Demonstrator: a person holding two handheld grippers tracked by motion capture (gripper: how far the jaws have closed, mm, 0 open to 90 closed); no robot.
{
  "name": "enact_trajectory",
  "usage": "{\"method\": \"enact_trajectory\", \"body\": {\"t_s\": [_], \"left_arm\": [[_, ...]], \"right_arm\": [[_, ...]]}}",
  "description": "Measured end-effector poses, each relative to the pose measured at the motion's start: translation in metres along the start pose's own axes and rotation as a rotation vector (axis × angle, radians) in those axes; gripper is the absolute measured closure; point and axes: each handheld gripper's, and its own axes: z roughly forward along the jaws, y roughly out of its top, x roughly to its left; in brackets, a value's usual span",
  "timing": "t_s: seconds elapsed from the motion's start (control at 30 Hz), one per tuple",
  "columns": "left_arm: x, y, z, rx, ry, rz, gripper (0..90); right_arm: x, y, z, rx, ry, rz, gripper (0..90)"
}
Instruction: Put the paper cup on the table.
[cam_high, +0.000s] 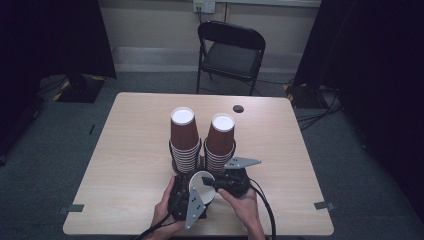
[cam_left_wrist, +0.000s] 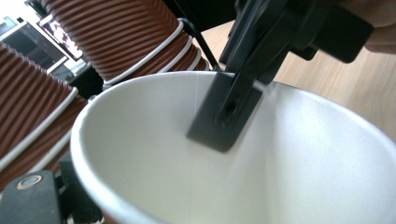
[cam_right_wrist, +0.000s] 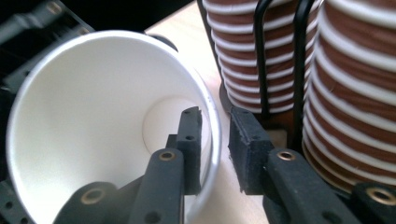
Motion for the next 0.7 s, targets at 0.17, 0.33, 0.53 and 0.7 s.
{"method": "enact_trajectory", "body": {"t_s": [0.17, 0.33, 0.53, 0.7], "left_arm": [[0.002, -0.001, -0.002, -0.017, -0.012, -0.039, 9.4], [0.006, -0.004, -0.006, -0.027, -0.018, -0.079, 9.3], [0.015, -0.010, -0.008, -0.047, -0.015, -0.176, 9.4], [0.022, -0.016, -0.009, -0.055, -0.005, -0.234, 9.4]], "right_arm": [[0.002, -0.002, -0.004, -0.041, -0.006, -0.007, 70.1], [0.004, -0.004, -0.007, -0.093, -0.011, -0.004, 63.1], [0.007, -0.006, -0.014, -0.147, -0.035, -0.009, 51.6], [0.006, -0.010, -0.020, -0.213, -0.054, -0.004, 43.9]]}}
